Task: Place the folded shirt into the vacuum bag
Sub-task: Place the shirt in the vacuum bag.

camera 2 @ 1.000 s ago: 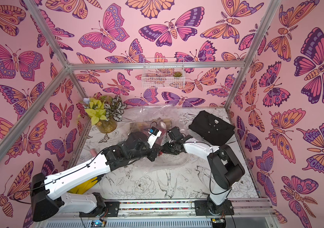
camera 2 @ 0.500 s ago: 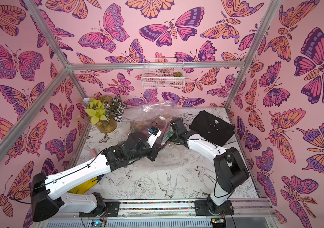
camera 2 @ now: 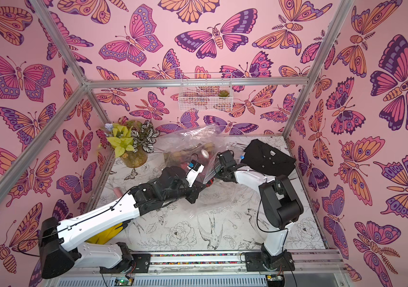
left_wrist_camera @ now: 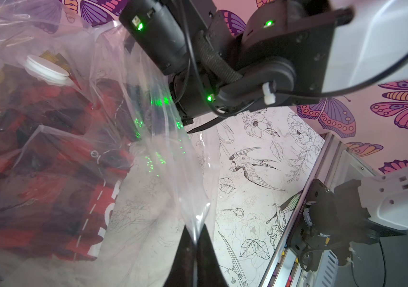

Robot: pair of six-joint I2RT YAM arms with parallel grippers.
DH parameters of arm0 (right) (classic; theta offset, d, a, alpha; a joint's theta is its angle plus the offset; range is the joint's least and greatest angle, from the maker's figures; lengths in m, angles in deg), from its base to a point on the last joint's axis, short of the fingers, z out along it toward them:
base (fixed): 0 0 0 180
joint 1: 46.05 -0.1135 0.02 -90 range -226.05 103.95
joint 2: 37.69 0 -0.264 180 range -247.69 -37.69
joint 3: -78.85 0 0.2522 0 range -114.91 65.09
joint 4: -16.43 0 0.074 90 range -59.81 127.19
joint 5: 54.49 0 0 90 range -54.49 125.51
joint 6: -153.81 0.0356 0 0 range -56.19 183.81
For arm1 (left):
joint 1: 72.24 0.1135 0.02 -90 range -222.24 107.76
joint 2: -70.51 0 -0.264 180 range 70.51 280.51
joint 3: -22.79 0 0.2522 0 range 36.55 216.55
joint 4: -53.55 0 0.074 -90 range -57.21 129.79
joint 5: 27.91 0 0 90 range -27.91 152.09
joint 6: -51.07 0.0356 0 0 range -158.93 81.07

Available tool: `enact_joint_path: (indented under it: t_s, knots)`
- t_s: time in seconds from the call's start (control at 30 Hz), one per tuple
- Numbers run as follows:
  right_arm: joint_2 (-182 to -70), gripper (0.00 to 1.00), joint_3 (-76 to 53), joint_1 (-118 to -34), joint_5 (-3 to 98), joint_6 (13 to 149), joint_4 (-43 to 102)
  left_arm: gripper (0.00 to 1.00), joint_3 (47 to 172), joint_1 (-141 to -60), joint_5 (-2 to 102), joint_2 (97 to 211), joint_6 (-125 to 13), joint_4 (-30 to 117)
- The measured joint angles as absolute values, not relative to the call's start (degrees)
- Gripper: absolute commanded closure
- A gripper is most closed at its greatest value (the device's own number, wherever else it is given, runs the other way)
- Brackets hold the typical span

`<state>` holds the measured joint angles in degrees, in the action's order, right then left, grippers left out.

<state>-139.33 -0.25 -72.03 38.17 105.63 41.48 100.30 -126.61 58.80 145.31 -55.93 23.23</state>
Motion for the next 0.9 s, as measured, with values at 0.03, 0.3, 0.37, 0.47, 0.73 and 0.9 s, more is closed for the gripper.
enact_joint_path:
  t_s: [0.03,0.3,0.37,0.47,0.73,0.9]
  knots:
    - [-137.78,0.26,0.62,-71.94,38.85,106.46,41.72,1.0,100.3,-126.63,58.52,145.4,-55.93,23.21]
    - [-129.06,0.25,14.85,-75.07,46.63,120.19,34.82,1.0,100.3,-127.26,56.77,146.34,-55.95,23.3]
    - [-130.7,0.25,17.0,-77.78,47.83,124.58,30.8,1.0,100.3,-127.39,56.53,146.63,-55.95,23.26]
    - [-135.11,0.31,18.42,-81.14,49.27,131.6,22.27,1.0,100.3,-127.44,56.2,146.73,-55.95,23.26]
    - [-143.68,0.94,17.59,-81.67,47.65,141.85,5.11,1.0,98.92,-127.44,55.46,146.41,-56.6,23.45]
    - [-150.11,0.94,9.59,-81.12,45.86,142.24,2.51,1.0,97.22,-127.42,55.48,145.2,-57.67,23.41]
